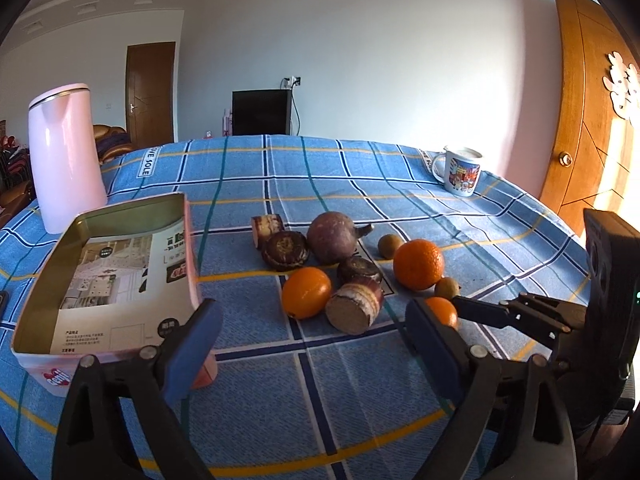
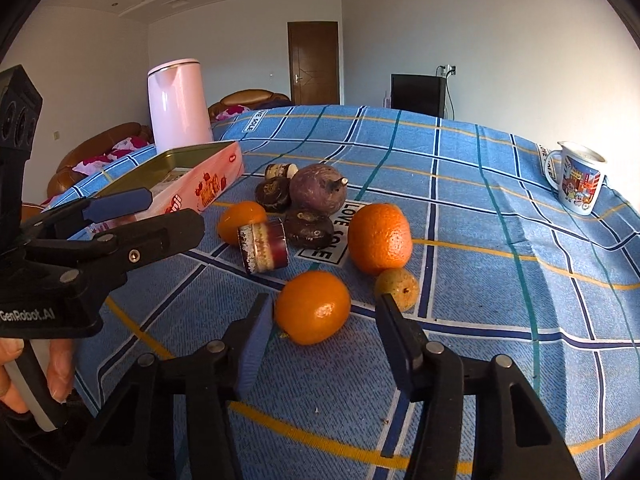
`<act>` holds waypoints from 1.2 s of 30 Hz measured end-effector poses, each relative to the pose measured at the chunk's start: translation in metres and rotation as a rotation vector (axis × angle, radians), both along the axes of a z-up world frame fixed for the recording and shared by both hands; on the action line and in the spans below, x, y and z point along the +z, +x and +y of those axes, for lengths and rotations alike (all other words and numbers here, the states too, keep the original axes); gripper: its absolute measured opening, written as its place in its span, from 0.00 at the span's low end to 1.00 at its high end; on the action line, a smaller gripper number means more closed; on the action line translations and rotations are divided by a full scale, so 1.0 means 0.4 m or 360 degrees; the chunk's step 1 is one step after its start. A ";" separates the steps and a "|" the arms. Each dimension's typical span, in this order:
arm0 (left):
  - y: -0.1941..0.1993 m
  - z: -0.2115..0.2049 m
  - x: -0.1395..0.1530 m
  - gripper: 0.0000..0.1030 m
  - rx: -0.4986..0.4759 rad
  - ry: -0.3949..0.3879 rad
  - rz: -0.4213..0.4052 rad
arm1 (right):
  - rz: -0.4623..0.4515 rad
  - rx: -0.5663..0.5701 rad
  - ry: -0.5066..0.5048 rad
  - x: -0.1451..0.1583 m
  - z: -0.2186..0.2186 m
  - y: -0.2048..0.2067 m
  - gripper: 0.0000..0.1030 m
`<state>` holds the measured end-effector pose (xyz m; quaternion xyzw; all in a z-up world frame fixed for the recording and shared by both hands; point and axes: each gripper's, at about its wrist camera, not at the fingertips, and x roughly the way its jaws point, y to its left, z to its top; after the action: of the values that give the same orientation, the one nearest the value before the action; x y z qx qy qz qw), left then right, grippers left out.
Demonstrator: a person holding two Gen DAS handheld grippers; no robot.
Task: Organize fruits
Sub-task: 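Grasp the large orange with the right tool while the left tool grasps the brown-labelled jar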
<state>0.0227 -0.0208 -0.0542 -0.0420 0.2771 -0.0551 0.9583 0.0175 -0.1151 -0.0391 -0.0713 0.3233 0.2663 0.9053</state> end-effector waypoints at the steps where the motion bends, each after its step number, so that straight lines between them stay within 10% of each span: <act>1: 0.005 -0.006 -0.005 0.87 -0.0031 -0.0005 0.0016 | 0.0019 0.0013 -0.0009 -0.007 0.003 0.004 0.48; 8: 0.033 -0.046 -0.025 0.55 -0.0125 -0.0006 0.0129 | -0.0003 0.0035 0.0095 -0.006 -0.026 -0.012 0.39; 31: 0.135 -0.136 -0.040 0.46 -0.0125 0.0269 0.0290 | -0.0134 -0.0130 0.0330 0.014 -0.155 -0.027 0.39; 36: 0.135 -0.110 -0.040 0.42 -0.0151 0.0175 0.0299 | -0.0148 -0.0116 0.0346 0.018 -0.150 -0.035 0.39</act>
<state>0.0769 -0.0649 -0.0702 0.0188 0.3700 -0.0810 0.9253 0.0035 -0.1752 -0.0317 0.0267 0.2524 0.2631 0.9308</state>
